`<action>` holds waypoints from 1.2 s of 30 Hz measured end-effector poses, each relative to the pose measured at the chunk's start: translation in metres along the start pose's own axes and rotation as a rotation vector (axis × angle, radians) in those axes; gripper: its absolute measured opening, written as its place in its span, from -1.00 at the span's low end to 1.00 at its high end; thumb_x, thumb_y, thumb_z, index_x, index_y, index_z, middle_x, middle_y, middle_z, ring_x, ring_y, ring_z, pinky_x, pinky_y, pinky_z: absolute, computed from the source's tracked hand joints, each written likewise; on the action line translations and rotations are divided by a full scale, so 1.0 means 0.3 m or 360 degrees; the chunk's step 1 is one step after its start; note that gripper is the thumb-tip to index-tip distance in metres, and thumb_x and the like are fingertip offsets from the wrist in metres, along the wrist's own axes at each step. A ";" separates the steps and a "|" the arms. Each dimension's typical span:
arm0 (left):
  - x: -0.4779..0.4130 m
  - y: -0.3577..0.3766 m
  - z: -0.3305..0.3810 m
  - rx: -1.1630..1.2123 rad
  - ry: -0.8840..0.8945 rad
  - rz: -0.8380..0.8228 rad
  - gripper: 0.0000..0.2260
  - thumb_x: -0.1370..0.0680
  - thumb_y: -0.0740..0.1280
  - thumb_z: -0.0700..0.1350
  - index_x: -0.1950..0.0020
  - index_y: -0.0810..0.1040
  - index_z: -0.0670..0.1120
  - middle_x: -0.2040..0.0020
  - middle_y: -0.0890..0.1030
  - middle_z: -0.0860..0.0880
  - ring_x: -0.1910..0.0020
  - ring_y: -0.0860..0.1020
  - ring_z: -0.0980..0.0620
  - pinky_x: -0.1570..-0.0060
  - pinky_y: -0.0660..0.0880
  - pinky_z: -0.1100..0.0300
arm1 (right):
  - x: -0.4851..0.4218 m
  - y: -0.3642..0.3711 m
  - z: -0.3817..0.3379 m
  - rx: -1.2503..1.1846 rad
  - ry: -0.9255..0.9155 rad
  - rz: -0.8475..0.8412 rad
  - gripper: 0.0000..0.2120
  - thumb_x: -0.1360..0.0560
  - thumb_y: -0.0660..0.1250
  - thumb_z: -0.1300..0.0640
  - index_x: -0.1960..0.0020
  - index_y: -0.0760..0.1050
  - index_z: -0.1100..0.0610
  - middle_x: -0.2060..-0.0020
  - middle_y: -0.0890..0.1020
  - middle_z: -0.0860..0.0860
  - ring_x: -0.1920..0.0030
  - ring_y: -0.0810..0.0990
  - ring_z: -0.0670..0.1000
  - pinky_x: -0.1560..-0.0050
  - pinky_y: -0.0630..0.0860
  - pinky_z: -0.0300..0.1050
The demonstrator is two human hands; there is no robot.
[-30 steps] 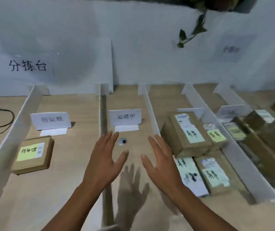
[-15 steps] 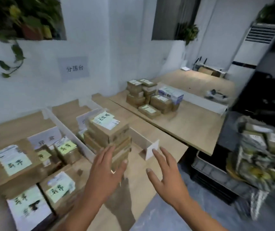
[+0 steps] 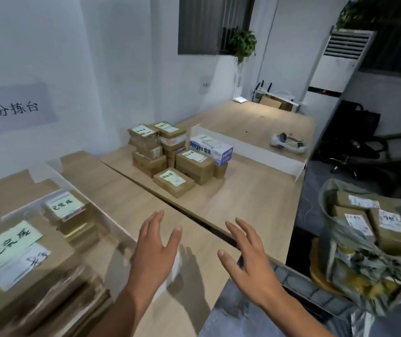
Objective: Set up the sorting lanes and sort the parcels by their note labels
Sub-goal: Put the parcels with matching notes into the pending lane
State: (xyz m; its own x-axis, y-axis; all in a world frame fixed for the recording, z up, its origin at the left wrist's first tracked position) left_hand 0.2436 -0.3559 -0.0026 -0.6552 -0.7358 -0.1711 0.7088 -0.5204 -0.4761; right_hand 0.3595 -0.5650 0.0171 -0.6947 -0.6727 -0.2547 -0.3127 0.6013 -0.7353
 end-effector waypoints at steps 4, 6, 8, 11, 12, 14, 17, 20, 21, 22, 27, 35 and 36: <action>-0.245 0.135 0.010 -0.0074 -0.0100 0.0005 -0.43 -0.62 0.24 0.23 -0.59 0.27 0.06 -0.57 0.30 0.07 -0.54 0.29 0.06 -0.42 0.19 0.21 | -0.282 -0.038 0.145 0.0009 -0.0017 -0.0122 -0.27 -0.49 0.07 -0.44 -0.59 0.19 -0.16 -0.56 0.11 -0.21 -0.56 0.06 -0.19 -0.50 0.28 -0.08; -0.338 0.168 0.015 -0.0096 -0.0135 0.0011 -0.42 -0.62 0.25 0.23 -0.58 0.29 0.04 -0.56 0.33 0.04 -0.52 0.32 0.05 -0.39 0.20 0.23 | -0.411 -0.032 0.190 -0.0033 -0.0020 -0.0167 -0.28 -0.50 0.09 -0.41 -0.59 0.20 -0.13 -0.55 0.14 -0.21 -0.55 0.09 -0.20 -0.52 0.22 -0.13; -0.434 0.195 0.004 -0.0141 -0.0158 0.0067 -0.42 -0.61 0.29 0.18 -0.57 0.32 -0.02 -0.54 0.38 -0.02 -0.50 0.35 0.02 -0.39 0.22 0.23 | -0.546 0.010 0.237 -0.0106 -0.0035 -0.0256 -0.30 -0.51 0.11 -0.39 -0.58 0.21 -0.14 -0.53 0.17 -0.21 -0.54 0.13 -0.22 -0.49 0.19 -0.20; -0.585 0.259 -0.060 -0.0253 -0.0272 0.0092 -0.38 -0.61 0.29 0.20 -0.59 0.28 -0.04 -0.57 0.35 -0.04 -0.53 0.32 0.00 -0.46 0.26 0.11 | -0.768 0.120 0.327 -0.0215 -0.0025 -0.0364 -0.34 -0.53 0.15 -0.33 -0.57 0.22 -0.13 -0.51 0.22 -0.20 -0.51 0.21 -0.20 -0.49 0.24 -0.18; -0.632 0.292 -0.090 -0.0280 -0.0329 0.0093 -0.37 -0.61 0.27 0.23 -0.60 0.26 -0.03 -0.58 0.33 -0.03 -0.54 0.32 0.00 -0.47 0.28 0.06 | -0.841 0.169 0.363 -0.0243 -0.0012 -0.0412 -0.35 -0.54 0.15 -0.32 -0.57 0.22 -0.12 -0.51 0.23 -0.19 -0.50 0.24 -0.19 -0.49 0.26 -0.16; -0.732 0.368 -0.160 -0.0352 -0.0448 0.0110 -0.36 -0.60 0.26 0.25 -0.60 0.24 0.00 -0.59 0.31 -0.01 -0.54 0.32 -0.01 -0.47 0.32 0.00 | -0.997 0.279 0.439 -0.0270 -0.0004 -0.0517 -0.36 -0.55 0.17 -0.30 -0.56 0.21 -0.12 -0.50 0.22 -0.20 -0.48 0.27 -0.17 -0.47 0.28 -0.16; -0.877 0.487 -0.257 -0.0427 -0.0637 0.0076 -0.34 -0.61 0.26 0.25 -0.63 0.19 0.00 -0.62 0.25 0.00 -0.57 0.27 -0.01 -0.50 0.28 0.01 | -1.210 0.437 0.539 -0.0284 -0.0006 -0.0667 -0.42 -0.58 0.23 -0.24 -0.55 0.20 -0.16 -0.49 0.21 -0.20 -0.47 0.30 -0.13 -0.39 0.30 -0.21; -1.039 0.594 -0.357 -0.0425 -0.0824 0.0093 -0.37 -0.61 0.28 0.23 -0.61 0.21 0.02 -0.59 0.30 0.01 -0.53 0.32 -0.01 -0.44 0.31 0.06 | -1.413 0.583 0.635 -0.0282 -0.0020 -0.0813 -0.40 -0.58 0.22 -0.24 -0.56 0.19 -0.16 -0.54 0.19 -0.14 -0.51 0.27 -0.09 -0.47 0.35 -0.04; -1.096 0.631 -0.392 -0.0414 -0.0869 0.0106 -0.39 -0.61 0.30 0.22 -0.58 0.25 0.01 -0.56 0.35 0.00 -0.49 0.37 0.00 -0.39 0.35 0.09 | -1.477 0.631 0.669 -0.0282 -0.0008 -0.0871 -0.39 -0.58 0.23 -0.23 -0.57 0.18 -0.14 -0.55 0.19 -0.12 -0.52 0.26 -0.06 -0.48 0.36 0.03; -1.152 0.664 -0.424 -0.0411 -0.0890 0.0116 -0.41 -0.60 0.32 0.21 -0.55 0.29 -0.02 -0.51 0.39 -0.01 -0.46 0.40 0.00 -0.35 0.37 0.12 | -1.536 0.677 0.701 -0.0281 0.0007 -0.0915 -0.38 -0.58 0.24 -0.22 -0.58 0.17 -0.11 -0.55 0.19 -0.09 -0.52 0.27 -0.04 -0.47 0.37 0.06; -1.365 0.782 -0.576 -0.0311 -0.0990 0.0211 -0.58 -0.60 0.36 0.08 -0.39 0.39 -0.04 -0.20 0.39 0.13 -0.18 0.34 0.20 -0.11 0.30 0.26 | -1.745 0.904 0.833 -0.0118 -0.0014 -0.1036 -0.40 -0.61 0.27 -0.11 -0.59 0.17 -0.08 -0.56 0.15 -0.04 -0.50 0.29 0.04 -0.39 0.45 0.07; -1.458 0.897 -0.711 -0.0146 -0.1197 0.0263 -0.61 -0.52 0.33 0.11 -0.34 0.39 0.14 -0.19 0.55 0.22 -0.07 0.57 0.20 0.08 0.50 0.30 | -1.829 1.093 0.947 -0.0029 0.0023 -0.1066 -0.37 -0.60 0.22 -0.16 -0.58 0.04 -0.14 -0.50 0.17 -0.02 -0.48 0.26 0.12 -0.39 0.42 0.16; -1.456 0.905 -0.708 -0.0120 -0.1202 0.0281 -0.60 -0.51 0.34 0.11 -0.33 0.39 0.17 -0.19 0.56 0.26 -0.07 0.58 0.23 0.08 0.50 0.33 | -1.827 1.097 0.951 -0.0030 0.0025 -0.1061 -0.36 -0.58 0.23 -0.17 -0.58 0.04 -0.14 -0.49 0.18 -0.02 -0.47 0.27 0.11 -0.38 0.43 0.14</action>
State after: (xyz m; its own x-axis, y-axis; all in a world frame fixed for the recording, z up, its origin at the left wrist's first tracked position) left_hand 0.6667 -0.0836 -0.2404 -0.1597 -0.9147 0.3712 0.7486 -0.3573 -0.5585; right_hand 0.8222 -0.1215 -0.2644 -0.3580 -0.8967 0.2602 -0.6899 0.0663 -0.7208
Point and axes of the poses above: each hand's wrist, its own x-axis away from the middle knuckle, its own y-axis out of the palm, z = x × y, the point moved 4 cm from there along -x, towards the middle knuckle
